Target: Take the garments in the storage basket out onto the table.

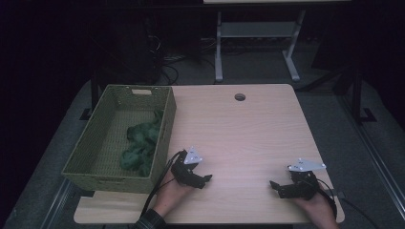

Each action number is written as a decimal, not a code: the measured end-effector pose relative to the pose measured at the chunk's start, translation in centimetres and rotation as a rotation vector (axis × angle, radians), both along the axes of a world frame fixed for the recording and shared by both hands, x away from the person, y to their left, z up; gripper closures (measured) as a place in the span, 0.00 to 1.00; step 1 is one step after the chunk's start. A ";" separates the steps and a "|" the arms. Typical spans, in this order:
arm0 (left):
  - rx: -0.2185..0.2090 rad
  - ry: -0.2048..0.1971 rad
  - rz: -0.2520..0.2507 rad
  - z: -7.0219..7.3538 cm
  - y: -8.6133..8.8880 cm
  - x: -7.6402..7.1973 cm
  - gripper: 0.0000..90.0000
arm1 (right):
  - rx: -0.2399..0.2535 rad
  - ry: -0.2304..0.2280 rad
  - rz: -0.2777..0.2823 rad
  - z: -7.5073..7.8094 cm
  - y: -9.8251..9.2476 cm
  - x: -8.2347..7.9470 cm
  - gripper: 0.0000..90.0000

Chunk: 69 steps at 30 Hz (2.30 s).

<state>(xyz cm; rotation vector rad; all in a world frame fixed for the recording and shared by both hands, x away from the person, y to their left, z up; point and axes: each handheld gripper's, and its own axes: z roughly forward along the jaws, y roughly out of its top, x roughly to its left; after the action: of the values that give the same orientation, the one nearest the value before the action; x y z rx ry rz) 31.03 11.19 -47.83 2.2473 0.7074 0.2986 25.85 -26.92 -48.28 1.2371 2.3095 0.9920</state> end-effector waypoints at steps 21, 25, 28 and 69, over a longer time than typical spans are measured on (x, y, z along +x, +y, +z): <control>0.007 -0.002 -0.037 0.1 -0.1 0.1 0.15 | 0.000 0.001 0.001 0.0 0.0 0.0 0.07; 0.025 -0.001 -0.049 0.3 -0.2 0.1 0.15 | 0.000 0.002 0.001 0.0 0.0 0.0 0.07; 0.035 -0.013 -0.054 0.6 -0.3 0.0 0.15 | 0.000 0.002 0.001 0.0 0.0 0.0 0.07; -0.029 0.020 -0.116 6.0 0.0 0.4 0.15 | -0.002 0.001 0.002 0.0 0.0 0.0 0.07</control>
<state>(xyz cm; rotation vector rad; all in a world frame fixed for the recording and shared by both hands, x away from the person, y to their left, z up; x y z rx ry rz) 31.47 11.19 -41.83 2.2563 0.5851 0.2086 25.86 -26.93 -48.27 1.2349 2.3125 0.9901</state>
